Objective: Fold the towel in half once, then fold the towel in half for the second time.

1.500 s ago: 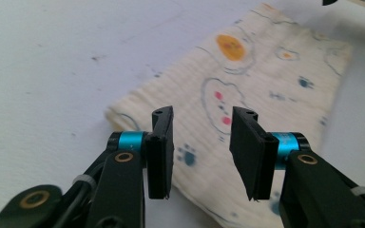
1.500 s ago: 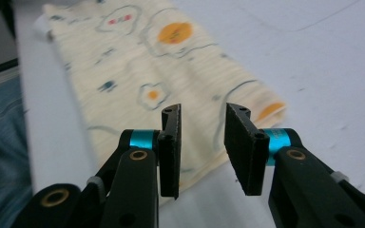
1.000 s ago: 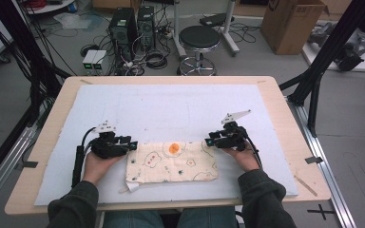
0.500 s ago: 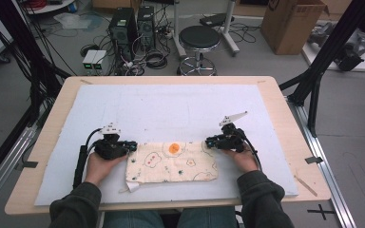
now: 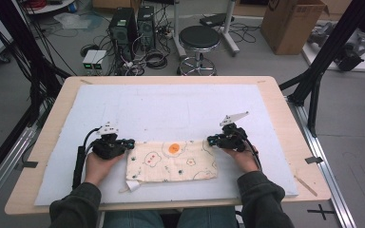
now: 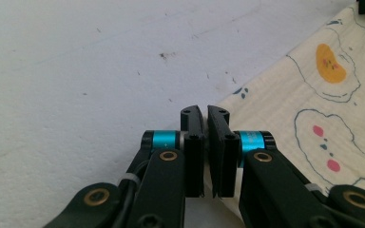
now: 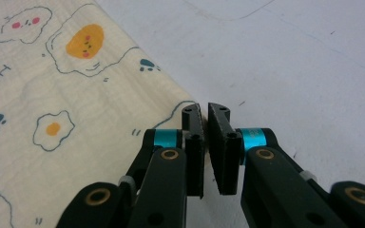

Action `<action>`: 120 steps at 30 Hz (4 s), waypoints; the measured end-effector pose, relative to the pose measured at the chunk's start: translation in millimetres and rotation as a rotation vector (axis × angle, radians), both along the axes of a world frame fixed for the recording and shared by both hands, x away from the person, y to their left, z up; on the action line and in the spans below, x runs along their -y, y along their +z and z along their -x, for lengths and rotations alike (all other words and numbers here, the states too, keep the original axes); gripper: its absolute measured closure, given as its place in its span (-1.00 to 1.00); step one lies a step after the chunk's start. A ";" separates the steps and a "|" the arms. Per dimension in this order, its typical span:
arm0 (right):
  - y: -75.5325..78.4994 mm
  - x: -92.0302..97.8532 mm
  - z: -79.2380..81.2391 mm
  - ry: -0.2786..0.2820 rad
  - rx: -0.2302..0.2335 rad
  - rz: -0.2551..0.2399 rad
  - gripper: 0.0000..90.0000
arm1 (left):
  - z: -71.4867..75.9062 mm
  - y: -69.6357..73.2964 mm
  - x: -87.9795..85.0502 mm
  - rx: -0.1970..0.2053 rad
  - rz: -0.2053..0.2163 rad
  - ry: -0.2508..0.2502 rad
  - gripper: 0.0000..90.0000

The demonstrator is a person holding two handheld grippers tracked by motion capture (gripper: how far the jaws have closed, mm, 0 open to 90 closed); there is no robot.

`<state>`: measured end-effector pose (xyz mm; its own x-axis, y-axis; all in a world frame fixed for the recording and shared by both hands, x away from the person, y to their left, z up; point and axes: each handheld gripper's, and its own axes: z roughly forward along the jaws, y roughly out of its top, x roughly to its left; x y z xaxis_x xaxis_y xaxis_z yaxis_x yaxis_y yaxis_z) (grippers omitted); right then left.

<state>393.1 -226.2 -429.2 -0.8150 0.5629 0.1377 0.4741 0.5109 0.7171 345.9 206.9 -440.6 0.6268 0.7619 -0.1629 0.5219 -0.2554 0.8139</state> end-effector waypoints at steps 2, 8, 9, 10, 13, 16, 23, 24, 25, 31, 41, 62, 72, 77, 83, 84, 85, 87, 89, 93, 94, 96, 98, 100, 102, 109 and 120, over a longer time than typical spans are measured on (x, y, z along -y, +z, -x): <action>0.6 -0.3 0.4 -0.009 0.015 0.001 0.89 | 0.2 0.5 0.0 0.008 0.002 0.008 0.89; -3.0 -0.5 -1.5 -0.019 0.003 0.024 0.90 | -1.2 -2.1 1.2 0.003 -0.015 0.019 0.89; -4.8 -0.9 -2.4 -0.021 0.000 0.026 0.90 | -1.6 -3.5 1.7 -0.001 -0.025 0.018 0.89; -5.9 -0.7 -3.1 -0.019 0.000 0.028 0.90 | -2.1 -5.1 2.1 -0.009 -0.037 0.016 0.89; -7.4 -0.5 -3.6 -0.021 -0.003 0.018 0.90 | -3.1 -7.6 2.2 -0.011 -0.030 0.021 0.89; -8.0 -0.5 -3.1 -0.020 -0.002 0.013 0.88 | -2.3 -7.0 3.0 -0.002 -0.044 0.018 0.85; -3.7 -0.1 -1.2 -0.019 0.010 -0.047 0.56 | -0.3 -1.3 -0.2 0.029 -0.011 0.009 0.54; -2.9 -0.2 -0.6 -0.019 0.012 -0.054 0.54 | 0.1 -0.6 -0.5 0.032 -0.007 0.008 0.52; -2.2 -0.4 -0.2 -0.017 0.018 -0.059 0.51 | 0.2 0.1 -0.9 0.035 -0.001 0.006 0.48; 1.4 0.5 1.8 -0.022 0.030 -0.099 0.33 | 2.6 6.7 -0.6 0.045 0.035 -0.023 0.31; 9.4 1.4 9.4 -0.018 0.043 -0.132 0.09 | 9.4 15.8 -2.1 0.067 0.080 -0.059 0.15; 17.8 0.6 21.2 -0.007 0.078 -0.108 -0.01 | 19.8 26.5 -4.8 0.098 0.087 -0.076 -0.01; 17.1 1.2 19.8 -0.009 0.076 -0.106 -0.01 | 18.1 25.3 -4.7 0.101 0.081 -0.067 -0.03; 16.0 1.2 18.2 -0.020 0.078 -0.103 -0.01 | 16.2 24.1 -5.7 0.099 0.080 -0.060 -0.03; 14.7 0.9 16.1 -0.028 0.079 -0.101 0.00 | 14.0 23.0 -7.5 0.096 0.076 -0.045 0.00; 14.3 0.8 15.8 -0.028 0.080 -0.101 0.00 | 13.3 22.7 -7.9 0.094 0.078 -0.044 0.00; 14.2 0.9 15.8 -0.031 0.072 -0.100 0.00 | 12.5 22.2 -8.1 0.095 0.077 -0.038 0.02; 13.3 1.0 14.5 -0.033 0.068 -0.097 0.02 | 11.0 20.9 -8.1 0.095 0.075 -0.024 0.04; 11.5 1.4 12.2 -0.038 0.069 -0.096 0.03 | 8.7 19.4 -8.6 0.093 0.070 -0.007 0.06; 7.2 0.9 8.0 -0.041 0.050 -0.091 0.06 | 2.4 14.9 -10.2 0.069 0.089 0.027 0.15; 6.4 0.6 7.4 -0.043 0.039 -0.089 0.06 | 1.3 13.8 -10.2 0.063 0.083 0.032 0.17; 4.2 0.5 5.6 -0.046 0.030 -0.082 0.08 | -1.1 11.2 -9.4 0.052 0.072 0.035 0.18; 2.4 1.1 3.6 -0.050 0.025 -0.079 0.10 | -3.1 8.5 -8.2 0.038 0.066 0.038 0.20; 1.4 1.8 2.4 -0.061 0.017 -0.073 0.13 | -5.1 6.1 -6.8 0.025 0.061 0.040 0.21; 0.3 3.0 1.0 -0.061 0.016 -0.070 0.16 | -6.2 3.9 -5.2 0.016 0.053 0.041 0.21; -5.5 0.7 -1.8 -0.050 -0.024 -0.056 0.33 | -10.2 -2.2 -4.2 -0.041 0.034 0.039 0.25; -12.9 -4.7 -5.0 -0.043 -0.045 -0.028 0.61 | -10.6 -6.8 0.3 -0.074 0.002 -0.017 0.73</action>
<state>398.1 -221.5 -442.1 -0.7829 0.5925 0.1897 0.5270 0.4696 0.7084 356.5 206.6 -447.4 0.6260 0.7507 -0.2111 0.5762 -0.2629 0.7739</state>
